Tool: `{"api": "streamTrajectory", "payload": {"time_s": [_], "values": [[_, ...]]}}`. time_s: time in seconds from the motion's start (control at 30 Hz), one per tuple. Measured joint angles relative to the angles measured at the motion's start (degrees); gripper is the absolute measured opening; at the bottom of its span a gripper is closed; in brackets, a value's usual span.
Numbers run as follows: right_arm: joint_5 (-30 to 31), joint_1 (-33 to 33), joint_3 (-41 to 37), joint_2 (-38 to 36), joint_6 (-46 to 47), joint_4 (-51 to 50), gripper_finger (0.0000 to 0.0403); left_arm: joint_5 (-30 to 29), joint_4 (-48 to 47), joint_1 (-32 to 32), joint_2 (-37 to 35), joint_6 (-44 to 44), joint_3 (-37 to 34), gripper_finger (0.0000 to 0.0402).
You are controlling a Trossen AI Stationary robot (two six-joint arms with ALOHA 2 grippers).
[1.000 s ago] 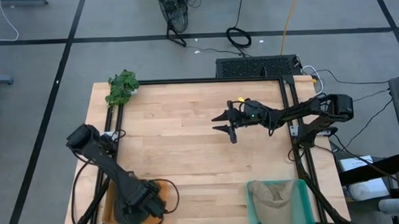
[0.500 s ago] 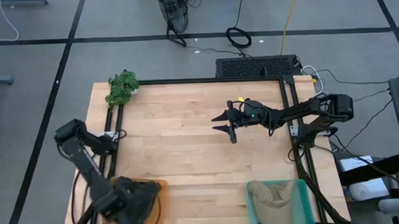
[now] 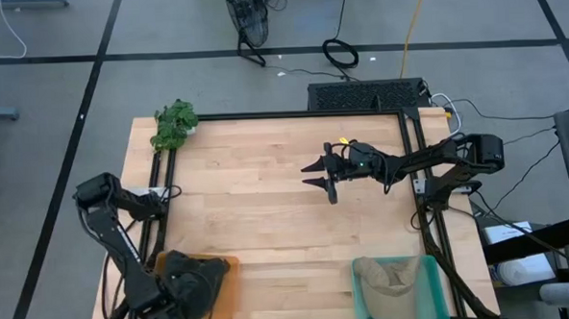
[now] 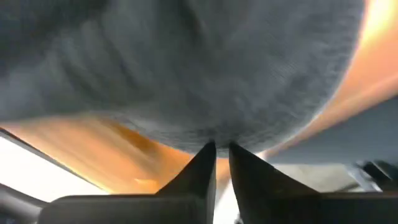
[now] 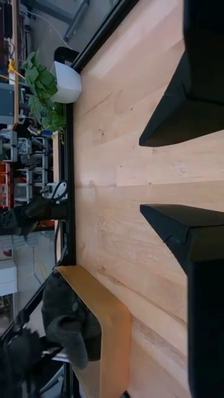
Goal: Pick & Place hat
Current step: Put the black cap into the orange bin
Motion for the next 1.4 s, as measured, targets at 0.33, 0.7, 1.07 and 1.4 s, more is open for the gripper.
{"api": "streamTrajectory", "payload": {"time_s": [0.33,0.7,1.07,1.4], "values": [[0.0,0.0,0.0,0.0,0.0,0.0,0.0139,-3.0,8.0,0.7,-0.3,8.2,-6.7,0.0007],[0.0,0.0,0.0,0.0,0.0,0.0,0.0139,6.2,7.6,4.9,-3.0,10.1,-3.7,0.0017],[0.0,0.0,0.0,0.0,0.0,0.0,0.0139,-14.0,-3.8,5.8,-8.0,9.4,0.2,0.0010],[0.0,0.0,0.0,0.0,0.0,0.0,0.0139,-6.6,-3.9,5.8,-7.4,10.2,0.2,0.0021]]}}
